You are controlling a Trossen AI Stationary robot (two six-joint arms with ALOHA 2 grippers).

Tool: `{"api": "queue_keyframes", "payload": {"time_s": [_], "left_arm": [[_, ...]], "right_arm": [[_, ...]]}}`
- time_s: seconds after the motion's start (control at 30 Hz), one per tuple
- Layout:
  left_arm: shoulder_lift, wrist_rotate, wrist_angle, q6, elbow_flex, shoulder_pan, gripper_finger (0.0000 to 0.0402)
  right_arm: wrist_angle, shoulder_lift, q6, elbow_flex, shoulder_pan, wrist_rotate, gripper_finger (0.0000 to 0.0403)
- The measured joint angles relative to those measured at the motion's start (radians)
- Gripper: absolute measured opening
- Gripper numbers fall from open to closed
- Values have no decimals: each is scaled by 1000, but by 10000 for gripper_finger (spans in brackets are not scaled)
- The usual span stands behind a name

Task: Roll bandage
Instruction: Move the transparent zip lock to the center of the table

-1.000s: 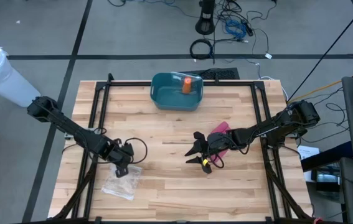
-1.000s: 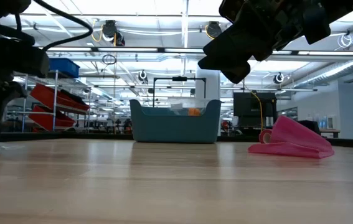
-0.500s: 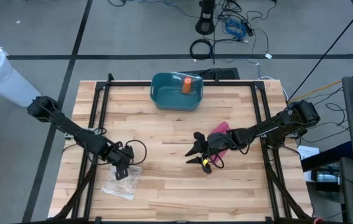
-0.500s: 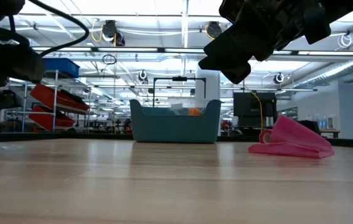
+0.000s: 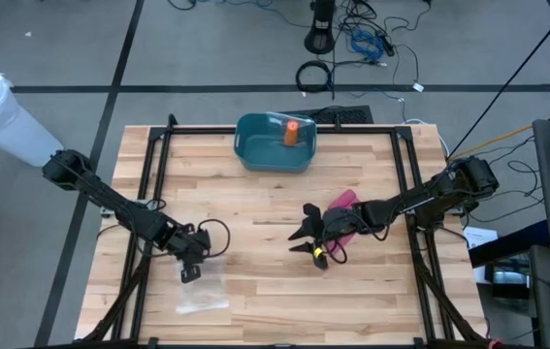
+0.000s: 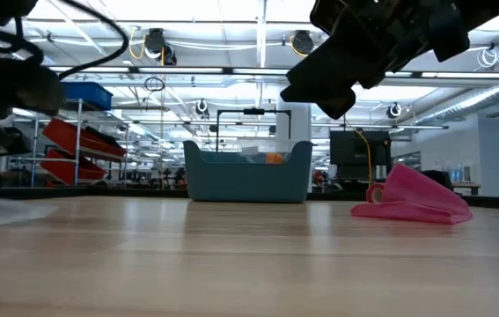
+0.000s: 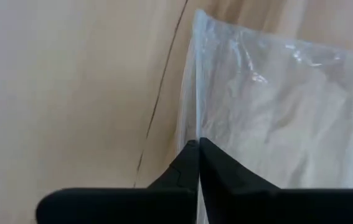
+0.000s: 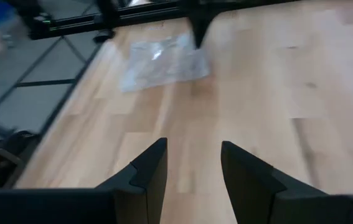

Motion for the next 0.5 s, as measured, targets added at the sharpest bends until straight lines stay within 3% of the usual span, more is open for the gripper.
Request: {"api": "queue_keyframes", "payload": {"time_s": [0.1,0.27,0.4,0.5], "left_arm": [[0,-99,39,66,15,0,3],[0,-279,91,276,92,4,2],[5,-449,169,550,142,4,1],[46,-528,266,845,172,5,1]], "right_arm": [[-5,-1,-23,0,18,72,135],[-5,-1,1,0,19,65,135],[-3,-2,65,0,27,-15,135],[-38,-28,84,0,41,-38,135]]}}
